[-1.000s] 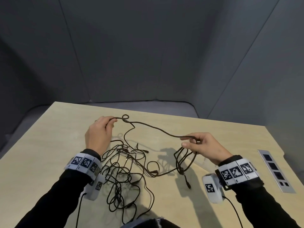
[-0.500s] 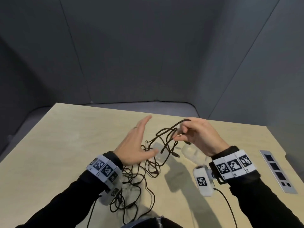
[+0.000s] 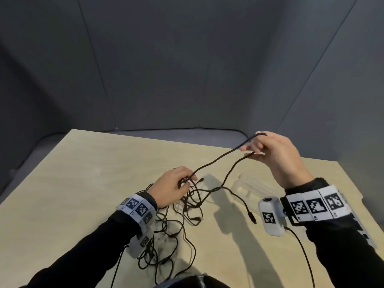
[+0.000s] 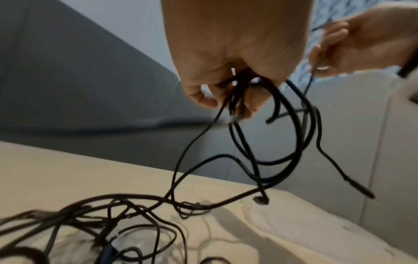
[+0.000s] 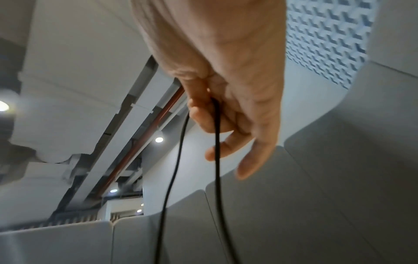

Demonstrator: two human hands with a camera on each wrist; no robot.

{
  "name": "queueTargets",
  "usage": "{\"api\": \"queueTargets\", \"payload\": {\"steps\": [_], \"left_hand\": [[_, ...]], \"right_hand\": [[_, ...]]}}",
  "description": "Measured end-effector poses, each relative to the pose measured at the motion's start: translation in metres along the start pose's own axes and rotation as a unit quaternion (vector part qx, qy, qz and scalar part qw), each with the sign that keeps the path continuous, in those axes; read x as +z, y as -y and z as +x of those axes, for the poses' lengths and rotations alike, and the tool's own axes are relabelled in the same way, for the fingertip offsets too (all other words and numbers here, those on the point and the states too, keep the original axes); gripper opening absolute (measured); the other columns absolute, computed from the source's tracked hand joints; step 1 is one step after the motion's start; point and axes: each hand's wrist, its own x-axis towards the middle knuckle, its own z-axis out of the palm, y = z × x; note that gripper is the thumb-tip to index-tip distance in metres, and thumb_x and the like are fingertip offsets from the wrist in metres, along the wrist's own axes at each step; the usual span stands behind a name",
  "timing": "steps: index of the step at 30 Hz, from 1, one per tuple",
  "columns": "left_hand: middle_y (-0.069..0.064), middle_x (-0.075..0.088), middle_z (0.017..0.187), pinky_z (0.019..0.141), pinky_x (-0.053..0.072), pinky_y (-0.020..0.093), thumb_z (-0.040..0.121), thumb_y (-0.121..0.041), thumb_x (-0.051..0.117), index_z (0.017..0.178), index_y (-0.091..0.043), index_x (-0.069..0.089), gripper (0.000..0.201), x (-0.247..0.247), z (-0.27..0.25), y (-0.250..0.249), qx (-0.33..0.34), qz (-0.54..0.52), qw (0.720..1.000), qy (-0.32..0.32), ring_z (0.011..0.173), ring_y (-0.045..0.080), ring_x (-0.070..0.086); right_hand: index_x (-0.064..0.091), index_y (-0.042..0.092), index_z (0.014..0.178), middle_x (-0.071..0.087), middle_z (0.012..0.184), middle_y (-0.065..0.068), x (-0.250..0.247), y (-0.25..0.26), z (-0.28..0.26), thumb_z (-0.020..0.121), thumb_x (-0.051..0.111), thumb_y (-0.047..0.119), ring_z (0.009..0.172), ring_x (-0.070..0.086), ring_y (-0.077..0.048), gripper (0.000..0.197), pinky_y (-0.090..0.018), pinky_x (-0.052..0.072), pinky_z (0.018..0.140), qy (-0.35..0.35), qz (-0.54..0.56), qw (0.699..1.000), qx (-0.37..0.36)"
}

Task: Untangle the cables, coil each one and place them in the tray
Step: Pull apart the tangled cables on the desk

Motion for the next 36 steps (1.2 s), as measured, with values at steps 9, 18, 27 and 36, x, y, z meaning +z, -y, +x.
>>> {"api": "queueTargets", "payload": {"steps": [9,18,27,36], "left_hand": [[-0.016,0.067,0.102,0.076,0.049,0.031,0.091,-0.003,0.043,0.128,-0.034,0.039,0.048,-0.002,-0.002,-0.004,-0.062,0.004,0.998,0.006,0.084,0.009,0.063],[-0.019,0.069,0.1,0.076,0.033,0.028,0.08,-0.065,0.046,0.113,-0.035,0.059,0.046,-0.023,-0.009,0.01,0.034,0.203,0.978,-0.031,0.082,0.004,0.062],[-0.012,0.069,0.078,0.083,0.033,0.035,0.079,-0.031,0.069,0.103,-0.033,0.063,0.025,-0.029,-0.016,0.038,-0.136,0.279,0.936,-0.164,0.075,0.015,0.063],[-0.001,0.069,0.074,0.088,0.026,0.041,0.081,-0.022,0.062,0.093,-0.024,0.064,0.012,-0.044,-0.017,0.048,-0.185,0.389,0.876,-0.216,0.083,0.026,0.056]], "right_hand": [[0.037,0.021,0.059,0.031,0.053,0.006,-0.017,0.001,0.003,0.076,0.058,0.018,0.048,0.034,-0.009,0.027,-0.025,0.05,0.064,0.03,0.452,0.888,0.077],[0.04,0.021,0.058,0.024,0.053,0.007,-0.034,0.019,0.01,0.097,0.031,0.023,0.046,0.021,-0.01,0.041,-0.021,0.038,0.054,-0.031,0.424,0.905,0.033],[0.04,0.022,0.061,0.02,0.043,0.009,-0.05,0.03,0.006,0.087,0.032,0.011,0.037,0.012,-0.008,0.029,-0.019,0.01,0.044,-0.141,0.189,0.972,0.01],[0.06,0.04,0.108,0.062,0.096,0.006,-0.036,-0.057,-0.016,0.068,0.054,0.07,0.093,0.059,-0.018,0.051,-0.028,0.046,0.077,0.219,-0.678,0.701,0.016]]}}
